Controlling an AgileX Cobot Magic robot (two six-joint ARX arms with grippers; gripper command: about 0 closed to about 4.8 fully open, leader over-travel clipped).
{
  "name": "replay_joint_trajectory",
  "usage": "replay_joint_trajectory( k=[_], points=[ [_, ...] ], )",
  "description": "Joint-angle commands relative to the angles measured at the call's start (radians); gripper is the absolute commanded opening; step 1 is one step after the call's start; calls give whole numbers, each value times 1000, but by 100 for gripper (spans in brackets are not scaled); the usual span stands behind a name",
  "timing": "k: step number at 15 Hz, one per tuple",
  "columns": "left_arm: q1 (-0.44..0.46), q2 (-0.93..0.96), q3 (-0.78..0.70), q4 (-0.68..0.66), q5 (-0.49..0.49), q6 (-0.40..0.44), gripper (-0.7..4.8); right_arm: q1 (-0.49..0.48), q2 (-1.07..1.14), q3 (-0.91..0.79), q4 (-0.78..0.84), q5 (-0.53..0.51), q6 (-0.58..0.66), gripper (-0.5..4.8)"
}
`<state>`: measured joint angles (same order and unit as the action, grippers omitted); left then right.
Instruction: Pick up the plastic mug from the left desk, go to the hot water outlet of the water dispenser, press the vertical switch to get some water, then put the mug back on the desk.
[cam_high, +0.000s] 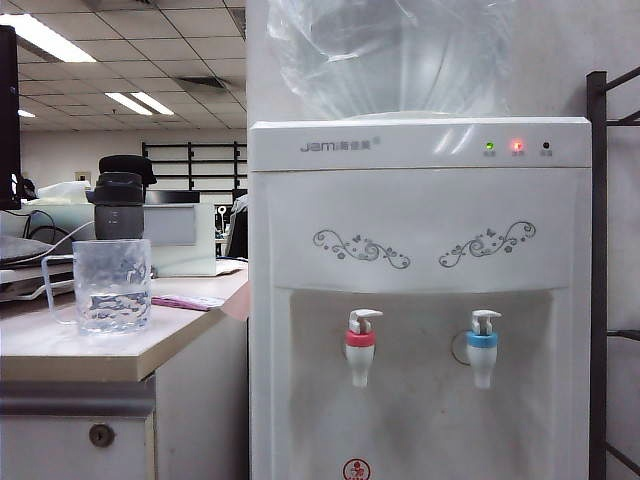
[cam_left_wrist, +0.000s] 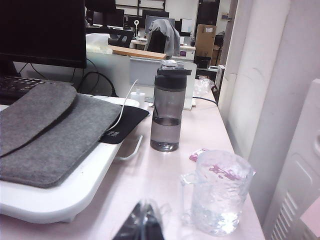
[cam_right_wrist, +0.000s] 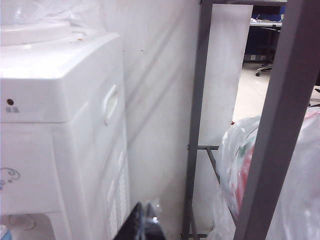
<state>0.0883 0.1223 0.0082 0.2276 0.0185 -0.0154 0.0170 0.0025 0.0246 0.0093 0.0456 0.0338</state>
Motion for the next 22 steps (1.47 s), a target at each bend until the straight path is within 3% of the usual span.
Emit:
replay_joint_trajectory(
  k=[1,10,14,16,19,22],
  points=[
    [0,2,0,8,1,8,-5,0,0,2,17,4,-1,-1],
    [-1,0,0,-18,4,8,-5,0,0,2,17,4,-1,-1],
    [-1,-33,36,74,46,-4,-5,0,0,2,17,4,-1,-1],
    [-1,24,165,14,47,0,-5,0,0,2,17,4,-1,-1],
    [-2,211,288,31,52,2,-5,0,0,2,17,4,-1,-1],
    [-2,464,295,261,188,-45,-5,0,0,2,17,4,-1,-1]
  ],
)
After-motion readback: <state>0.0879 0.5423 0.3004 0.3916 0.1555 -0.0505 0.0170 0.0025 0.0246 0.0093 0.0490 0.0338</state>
